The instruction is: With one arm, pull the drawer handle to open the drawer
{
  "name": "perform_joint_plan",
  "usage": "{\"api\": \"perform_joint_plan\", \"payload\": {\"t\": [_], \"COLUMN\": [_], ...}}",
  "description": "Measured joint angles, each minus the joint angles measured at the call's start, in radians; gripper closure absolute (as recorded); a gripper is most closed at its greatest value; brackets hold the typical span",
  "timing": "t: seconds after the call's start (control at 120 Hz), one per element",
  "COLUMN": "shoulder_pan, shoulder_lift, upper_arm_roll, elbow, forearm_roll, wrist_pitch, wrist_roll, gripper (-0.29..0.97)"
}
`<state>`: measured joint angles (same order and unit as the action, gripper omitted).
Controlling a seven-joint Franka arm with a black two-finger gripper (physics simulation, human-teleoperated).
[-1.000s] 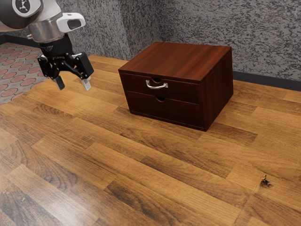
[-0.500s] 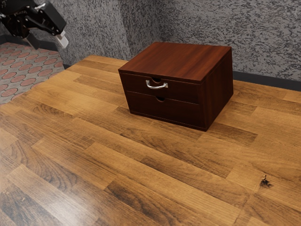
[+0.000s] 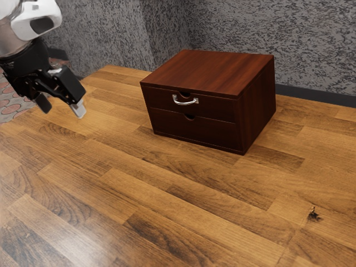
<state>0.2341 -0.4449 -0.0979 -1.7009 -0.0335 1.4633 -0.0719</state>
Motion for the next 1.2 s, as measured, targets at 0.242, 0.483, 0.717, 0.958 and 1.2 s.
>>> {"api": "perform_joint_plan", "payload": {"t": [0.242,0.483,0.717,0.958,1.2], "shoulder_pan": [0.001,-0.024,-0.047,-0.169,-0.179], "shoulder_lift": [-0.110,-0.206,-0.218,-0.102,0.050], "upper_arm_roll": [-0.026,-0.029,-0.029,0.041,0.067], "elbow": [-0.170,-0.357,-0.403,-0.399,-0.396], "forearm_roll": [0.016,0.070,0.094,0.111,0.170], "wrist_pitch": [0.005,0.087,0.202,0.374,0.671], "wrist_roll": [0.016,0.282,0.687,0.973,1.146], "gripper": [0.00,0.00,0.00,0.00,0.00]}}
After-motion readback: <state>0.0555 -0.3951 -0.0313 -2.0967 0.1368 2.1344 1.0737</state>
